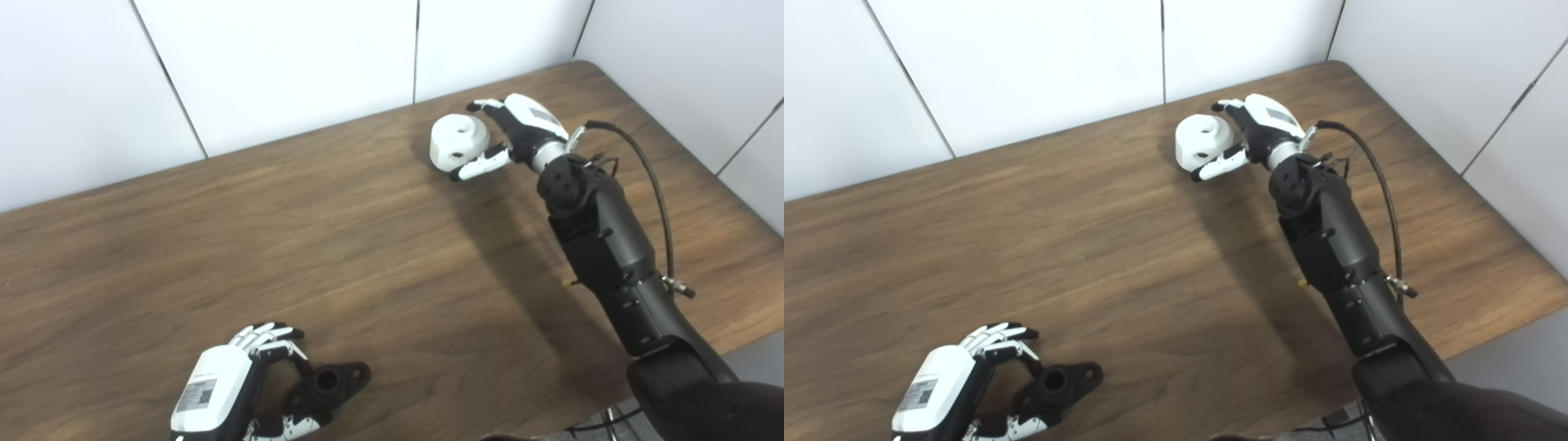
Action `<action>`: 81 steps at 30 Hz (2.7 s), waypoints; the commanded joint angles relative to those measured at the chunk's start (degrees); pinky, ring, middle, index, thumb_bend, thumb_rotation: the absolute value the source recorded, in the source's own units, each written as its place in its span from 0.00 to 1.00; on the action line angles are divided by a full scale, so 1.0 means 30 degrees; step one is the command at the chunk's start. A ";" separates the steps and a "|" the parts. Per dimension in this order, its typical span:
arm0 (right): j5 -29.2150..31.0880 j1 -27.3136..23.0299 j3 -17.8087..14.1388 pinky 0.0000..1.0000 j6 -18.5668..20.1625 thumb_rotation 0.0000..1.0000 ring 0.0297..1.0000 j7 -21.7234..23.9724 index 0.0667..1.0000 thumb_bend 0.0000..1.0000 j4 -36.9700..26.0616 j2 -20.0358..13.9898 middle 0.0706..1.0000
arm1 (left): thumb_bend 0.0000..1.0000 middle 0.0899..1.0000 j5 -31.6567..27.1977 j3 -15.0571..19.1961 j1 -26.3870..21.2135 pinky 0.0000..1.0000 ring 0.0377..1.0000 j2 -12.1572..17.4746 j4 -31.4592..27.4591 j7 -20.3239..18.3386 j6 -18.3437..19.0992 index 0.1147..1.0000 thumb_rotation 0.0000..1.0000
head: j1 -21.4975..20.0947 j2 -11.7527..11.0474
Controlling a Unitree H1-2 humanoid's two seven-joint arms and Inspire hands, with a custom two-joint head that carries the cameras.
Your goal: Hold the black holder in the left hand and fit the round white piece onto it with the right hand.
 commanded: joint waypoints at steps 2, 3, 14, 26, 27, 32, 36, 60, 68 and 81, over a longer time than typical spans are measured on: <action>-0.0016 -0.1114 0.0176 0.92 -0.0021 0.38 1.00 -0.0807 0.87 0.81 -0.0008 -0.0459 0.95 | 0.52 0.77 0.0248 -0.0130 0.0710 0.87 0.85 0.0328 0.0298 -0.1081 0.0690 0.42 0.05 | 0.0037 0.0014; 0.0027 -0.1178 0.0257 0.92 -0.0025 0.38 1.00 -0.0930 0.86 0.81 0.0089 -0.0500 0.95 | 0.52 0.77 0.0270 -0.0141 0.0717 0.87 0.85 0.0325 0.0292 -0.1077 0.0692 0.42 0.05 | 0.0043 0.0016; 0.0474 -0.1792 0.0616 0.88 -0.0038 0.34 0.98 -0.2234 0.80 0.81 0.0819 -0.0677 0.93 | 0.52 0.77 0.0396 -0.0132 0.0816 0.87 0.85 0.0246 0.0155 -0.1156 0.0785 0.42 0.05 | 0.0073 0.0038; 0.1240 -0.1980 0.0836 0.86 -0.0144 0.34 0.97 -0.2975 0.76 0.78 0.1064 -0.1268 0.91 | 0.52 0.78 0.0516 -0.0161 0.0822 0.87 0.85 0.0231 0.0056 -0.1275 0.0780 0.42 0.05 | 0.0055 0.0129; 0.1268 -0.1984 0.0878 0.86 -0.0131 0.34 0.97 -0.2975 0.76 0.78 0.1053 -0.1317 0.91 | 0.52 0.77 0.0524 -0.0165 0.0824 0.87 0.85 0.0228 0.0037 -0.1283 0.0782 0.42 0.05 | 0.0055 0.0129; 0.1339 -0.1947 0.0996 0.87 -0.0054 0.34 0.97 -0.2909 0.75 0.77 0.0966 -0.1535 0.91 | 0.52 0.77 0.0517 -0.0178 0.0870 0.87 0.85 0.0156 -0.0082 -0.1336 0.0871 0.42 0.05 | 0.0086 0.0177; 0.1393 -0.1914 0.1007 0.85 -0.0022 0.33 0.97 -0.2874 0.74 0.76 0.0907 -0.1620 0.92 | 0.52 0.77 0.0541 -0.0127 0.0880 0.87 0.85 0.0092 -0.0139 -0.1418 0.0848 0.42 0.05 | 0.0081 0.0196; 0.1180 -0.1777 0.1559 0.83 -0.0052 0.31 0.95 -0.2710 0.69 0.74 0.1114 -0.1916 0.90 | 0.52 0.77 0.0428 0.0003 0.0856 0.87 0.85 0.0046 -0.0178 -0.1470 0.0810 0.42 0.05 | 0.0076 0.0280; 0.1249 -0.1713 0.1698 0.82 -0.0056 0.31 0.95 -0.2821 0.69 0.74 0.1157 -0.2001 0.89 | 0.52 0.77 0.0426 0.0016 0.0872 0.87 0.85 0.0036 -0.0251 -0.1481 0.0808 0.42 0.05 | 0.0076 0.0280; 0.1422 -0.1731 0.1631 0.83 -0.0049 0.30 0.94 -0.2672 0.68 0.72 0.1062 -0.2128 0.88 | 0.52 0.77 0.0592 -0.0040 0.0795 0.86 0.85 0.0022 -0.0373 -0.1655 0.0863 0.42 0.05 | 0.0078 0.0434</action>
